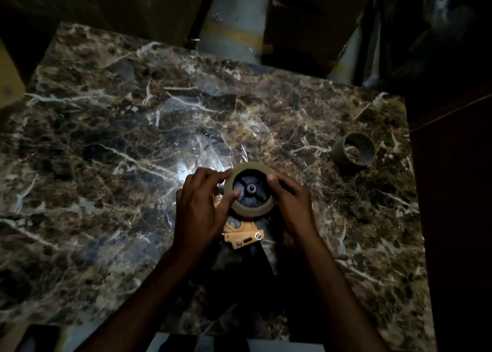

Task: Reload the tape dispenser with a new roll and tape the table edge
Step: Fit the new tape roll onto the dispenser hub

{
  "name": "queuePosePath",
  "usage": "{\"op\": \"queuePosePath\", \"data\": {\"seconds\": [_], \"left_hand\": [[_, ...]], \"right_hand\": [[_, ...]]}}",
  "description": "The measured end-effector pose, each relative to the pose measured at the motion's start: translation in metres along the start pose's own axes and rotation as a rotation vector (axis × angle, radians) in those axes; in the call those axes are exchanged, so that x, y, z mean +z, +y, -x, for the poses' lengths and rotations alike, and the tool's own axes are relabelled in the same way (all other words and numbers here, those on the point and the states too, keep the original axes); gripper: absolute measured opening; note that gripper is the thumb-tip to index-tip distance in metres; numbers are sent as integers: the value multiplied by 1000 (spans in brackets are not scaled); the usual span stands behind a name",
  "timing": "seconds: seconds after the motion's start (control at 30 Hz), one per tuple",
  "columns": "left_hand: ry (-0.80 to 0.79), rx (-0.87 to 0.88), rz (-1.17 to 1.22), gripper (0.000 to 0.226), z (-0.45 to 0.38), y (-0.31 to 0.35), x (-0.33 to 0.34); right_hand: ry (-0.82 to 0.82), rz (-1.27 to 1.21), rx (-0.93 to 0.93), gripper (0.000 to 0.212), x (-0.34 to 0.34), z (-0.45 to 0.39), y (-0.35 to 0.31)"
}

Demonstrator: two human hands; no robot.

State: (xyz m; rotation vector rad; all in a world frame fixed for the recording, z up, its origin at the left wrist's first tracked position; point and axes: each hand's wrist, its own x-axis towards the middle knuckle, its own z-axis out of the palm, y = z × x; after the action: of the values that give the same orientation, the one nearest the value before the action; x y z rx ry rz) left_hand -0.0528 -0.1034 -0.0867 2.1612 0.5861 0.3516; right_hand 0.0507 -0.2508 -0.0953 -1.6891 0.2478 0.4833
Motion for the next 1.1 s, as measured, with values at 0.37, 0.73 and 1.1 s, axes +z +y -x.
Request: {"op": "queuePosePath", "data": {"seconds": [0.37,0.73,1.1], "left_hand": [[6,27,-218,34,2,0,-4],[-4,22,-163,33,3,4,-5],[70,55,-45,54,12,-3,-8]], "right_hand": [[-73,-70,39,27,-13,3,-2],[31,-48,-30,12,-2,9,-4],[-4,54,-188,35,-7,25,16]]}}
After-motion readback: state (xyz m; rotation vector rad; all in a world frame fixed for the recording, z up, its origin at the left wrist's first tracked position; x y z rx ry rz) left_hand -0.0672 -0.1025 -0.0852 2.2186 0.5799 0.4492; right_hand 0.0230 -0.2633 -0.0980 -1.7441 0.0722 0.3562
